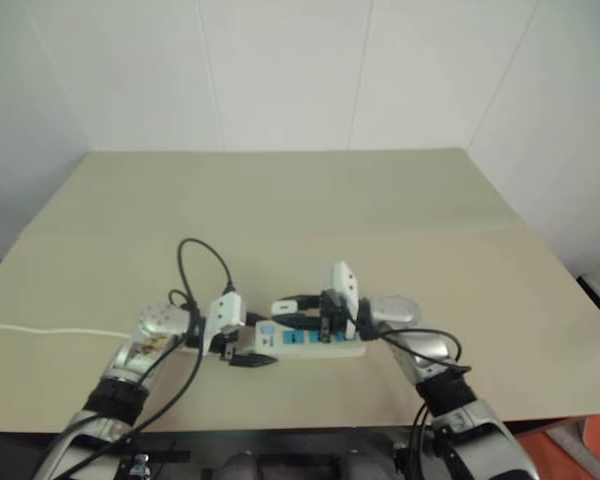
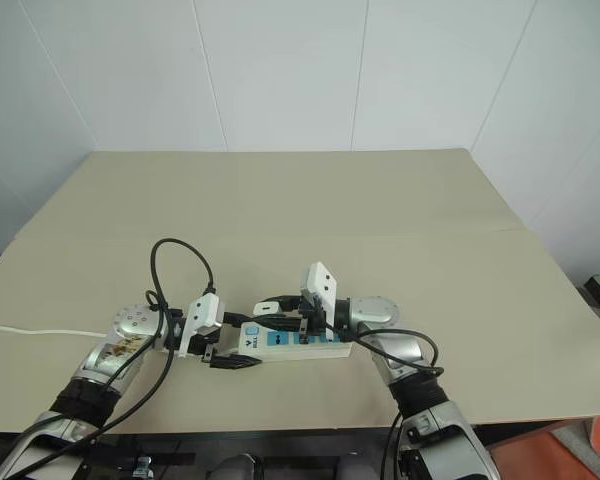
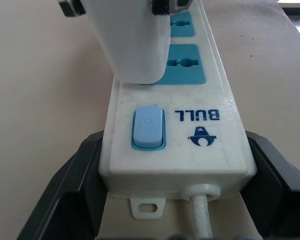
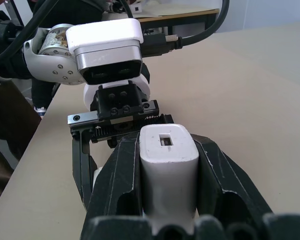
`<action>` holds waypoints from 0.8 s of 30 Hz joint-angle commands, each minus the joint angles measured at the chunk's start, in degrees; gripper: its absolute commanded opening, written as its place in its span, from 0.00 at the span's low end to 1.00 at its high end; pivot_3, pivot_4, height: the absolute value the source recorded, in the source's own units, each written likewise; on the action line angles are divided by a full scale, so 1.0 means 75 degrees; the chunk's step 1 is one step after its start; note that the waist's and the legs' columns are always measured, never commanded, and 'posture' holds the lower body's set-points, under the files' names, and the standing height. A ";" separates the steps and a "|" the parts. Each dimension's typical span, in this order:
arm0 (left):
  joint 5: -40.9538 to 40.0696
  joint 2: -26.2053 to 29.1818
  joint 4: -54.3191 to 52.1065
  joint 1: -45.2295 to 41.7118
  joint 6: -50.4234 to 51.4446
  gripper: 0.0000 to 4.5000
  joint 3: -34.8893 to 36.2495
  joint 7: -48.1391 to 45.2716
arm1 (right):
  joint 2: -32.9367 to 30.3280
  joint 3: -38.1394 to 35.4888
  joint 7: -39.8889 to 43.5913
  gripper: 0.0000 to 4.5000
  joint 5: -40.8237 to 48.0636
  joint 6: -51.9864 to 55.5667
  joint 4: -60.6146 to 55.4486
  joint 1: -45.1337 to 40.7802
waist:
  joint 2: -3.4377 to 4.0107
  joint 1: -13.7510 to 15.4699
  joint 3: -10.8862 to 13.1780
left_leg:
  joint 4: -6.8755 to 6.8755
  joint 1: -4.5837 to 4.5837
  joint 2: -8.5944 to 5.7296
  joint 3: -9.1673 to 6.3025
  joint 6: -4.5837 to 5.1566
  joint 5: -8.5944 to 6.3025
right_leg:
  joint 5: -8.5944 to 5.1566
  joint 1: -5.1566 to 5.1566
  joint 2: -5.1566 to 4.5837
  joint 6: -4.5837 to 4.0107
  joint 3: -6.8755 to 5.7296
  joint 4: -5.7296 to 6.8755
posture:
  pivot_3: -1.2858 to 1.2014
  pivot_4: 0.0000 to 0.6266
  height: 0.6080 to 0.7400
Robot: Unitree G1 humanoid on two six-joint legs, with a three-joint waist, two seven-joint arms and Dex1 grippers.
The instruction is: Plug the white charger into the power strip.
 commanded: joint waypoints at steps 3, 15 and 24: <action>0.0133 0.0191 -0.0023 0.0076 0.0022 0.73 -0.0145 -0.0222 | -0.0317 -0.0128 -0.0311 0.25 -0.0397 -0.0372 0.0178 0.0394 | -0.0003 0.0001 -0.0002 | 0.0000 0.0000 0.0000 0.0000 0.0000 0.0000 | -0.0001 0.0000 0.0000 0.0000 0.0000 -0.0001 | 0.52 0.24 1.00; 0.0085 0.0362 -0.0018 0.0041 0.0021 0.73 -0.0130 -0.0346 | -0.0682 -0.0150 -0.0081 0.25 -0.0334 -0.0902 0.0503 0.0497 | -0.0003 0.0020 -0.0001 | -0.0002 -0.0005 0.0000 0.0000 0.0000 0.0000 | -0.0002 -0.0001 -0.0001 0.0002 0.0000 -0.0007 | 0.52 0.24 1.00; 0.0030 0.0502 -0.0126 0.0118 0.0064 0.73 -0.0107 -0.0392 | -0.0952 -0.0258 0.0232 0.25 -0.0302 -0.0984 0.0840 0.0315 | -0.0003 0.0057 -0.0001 | -0.0002 -0.0006 0.0000 0.0001 0.0000 0.0000 | -0.0002 -0.0001 -0.0001 0.0001 0.0000 -0.0008 | 0.52 0.24 1.00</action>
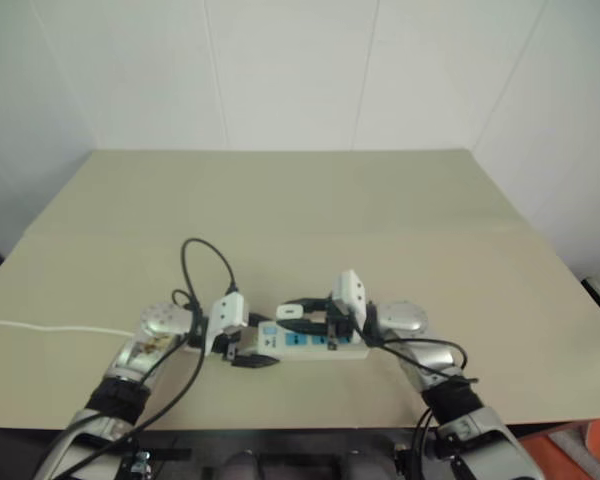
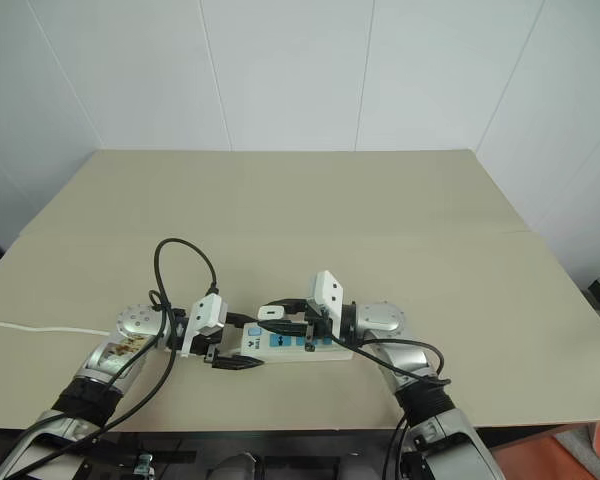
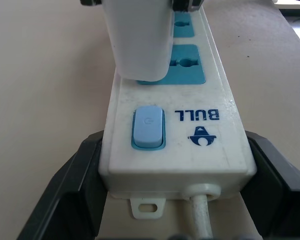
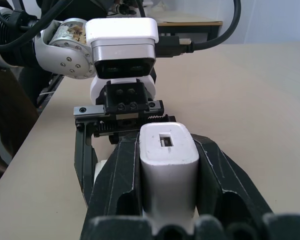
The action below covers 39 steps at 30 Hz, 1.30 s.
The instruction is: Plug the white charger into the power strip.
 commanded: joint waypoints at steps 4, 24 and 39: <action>0.0069 0.0527 -0.0101 0.0152 0.0059 0.73 0.0023 -0.0396 | -0.0739 -0.0440 0.0043 0.25 -0.0302 0.0051 0.0783 -0.0007 | 0.0000 0.0009 0.0000 | 0.0000 -0.0001 -0.0001 0.0001 0.0000 0.0000 | 0.0001 -0.0001 -0.0001 -0.0002 0.0000 -0.0001 | 0.52 0.24 1.00; 0.0022 0.0672 -0.0187 0.0236 0.0090 0.73 0.0071 -0.0326 | -0.1443 -0.0510 0.0388 0.25 -0.0428 -0.0215 0.1404 0.0030 | -0.0001 0.0047 0.0001 | 0.0000 -0.0002 -0.0001 0.0001 0.0000 0.0000 | 0.0001 0.0000 -0.0001 -0.0003 0.0000 -0.0002 | 0.52 0.24 1.00; 0.0025 0.0543 -0.0166 0.0144 0.0055 0.73 -0.0026 -0.0237 | -0.0566 0.0429 0.0467 0.25 -0.0534 0.0008 0.1456 -0.0621 | -0.0004 -0.0031 -0.0001 | -0.0001 0.0004 0.0001 0.0001 0.0000 0.0000 | 0.0002 0.0000 0.0001 -0.0006 0.0000 0.0002 | 0.52 0.24 1.00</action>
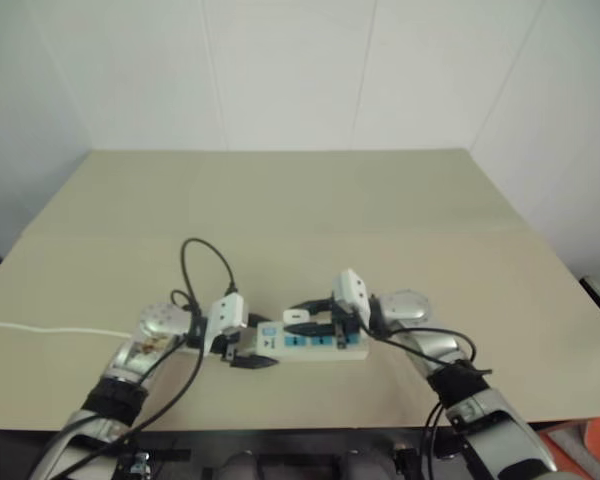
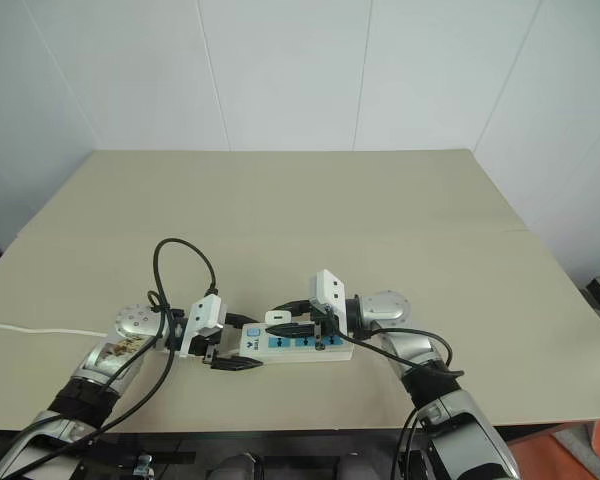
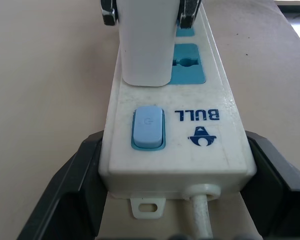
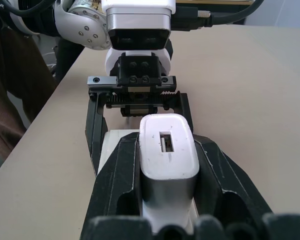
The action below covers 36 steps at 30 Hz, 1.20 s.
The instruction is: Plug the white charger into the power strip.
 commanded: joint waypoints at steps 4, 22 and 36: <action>0.0069 0.0362 0.0004 0.0068 -0.0025 0.73 0.0049 -0.0326 | -0.0061 0.0127 -0.0152 0.25 -0.0657 0.0346 0.0903 0.0040 | -0.0003 -0.0083 -0.0003 | -0.0003 0.0015 0.0004 0.0000 0.0000 0.0000 | -0.0003 0.0007 0.0003 -0.0003 0.0001 0.0005 | 0.52 0.24 1.00; 0.0042 0.0419 -0.0015 0.0091 -0.0062 0.73 0.0161 -0.0213 | -0.0610 -0.0124 0.0046 0.25 -0.0617 0.0256 0.1263 0.0298 | -0.0025 -0.0110 -0.0017 | -0.0007 0.0027 0.0004 0.0001 0.0000 0.0000 | -0.0005 0.0020 0.0001 -0.0006 0.0002 0.0003 | 0.52 0.24 1.00; 0.0078 0.0377 -0.0182 0.0249 -0.0012 0.73 0.0186 -0.0012 | -0.0238 -0.0059 0.0092 0.75 -0.0622 0.0373 0.1252 0.0085 | -0.0044 -0.0160 -0.0027 | -0.0013 0.0033 0.0006 0.0002 0.0000 0.0000 | -0.0006 0.0019 0.0002 -0.0010 0.0004 0.0004 | 0.52 0.24 1.00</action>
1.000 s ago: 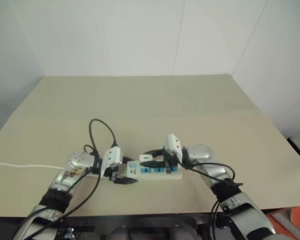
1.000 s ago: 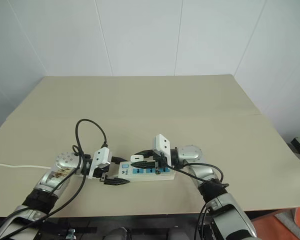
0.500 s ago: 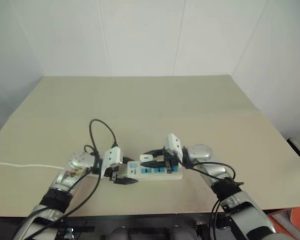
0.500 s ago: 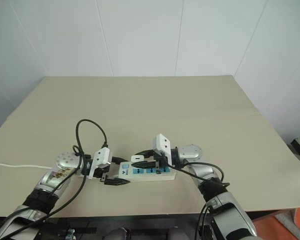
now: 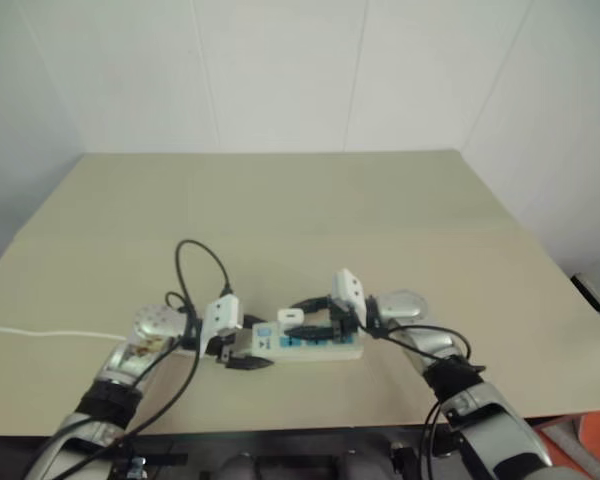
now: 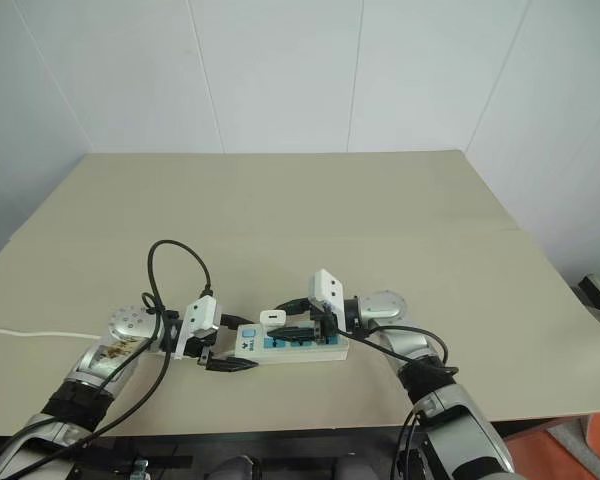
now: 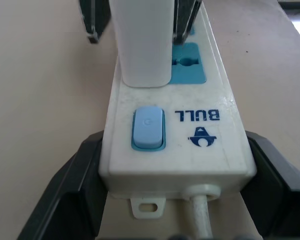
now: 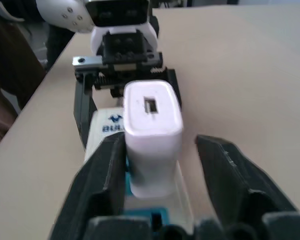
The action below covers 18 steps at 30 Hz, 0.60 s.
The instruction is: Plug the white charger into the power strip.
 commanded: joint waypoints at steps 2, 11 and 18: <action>0.0134 0.0198 -0.0137 0.0102 -0.0003 0.73 0.0040 -0.0068 | -0.0182 -0.0001 0.0085 0.91 -0.0408 0.0353 0.0524 0.0267 | -0.0006 -0.0020 -0.0004 | -0.0002 0.0006 0.0001 0.0000 0.0000 0.0000 | -0.0002 0.0002 0.0001 -0.0003 0.0001 0.0002 | 0.52 0.24 1.00; 0.0147 -0.0097 0.0122 -0.0146 -0.0104 0.96 0.0046 0.0008 | -0.0491 -0.0587 0.0113 1.00 -0.0161 0.0695 -0.0136 0.0268 | -0.0005 0.0037 -0.0002 | -0.0006 0.0002 0.0000 0.0000 0.0000 0.0000 | -0.0004 -0.0001 0.0001 -0.0005 0.0001 0.0001 | 0.52 0.24 1.00; -0.0353 -0.0293 0.0275 -0.0507 -0.0106 1.00 0.0492 -0.0170 | -0.1188 -0.1176 0.0213 1.00 0.0164 0.1127 -0.1115 0.0523 | -0.0002 0.0218 0.0010 | -0.0003 -0.0040 -0.0004 0.0001 0.0000 0.0000 | -0.0002 -0.0031 -0.0002 -0.0008 -0.0003 -0.0007 | 0.52 0.24 1.00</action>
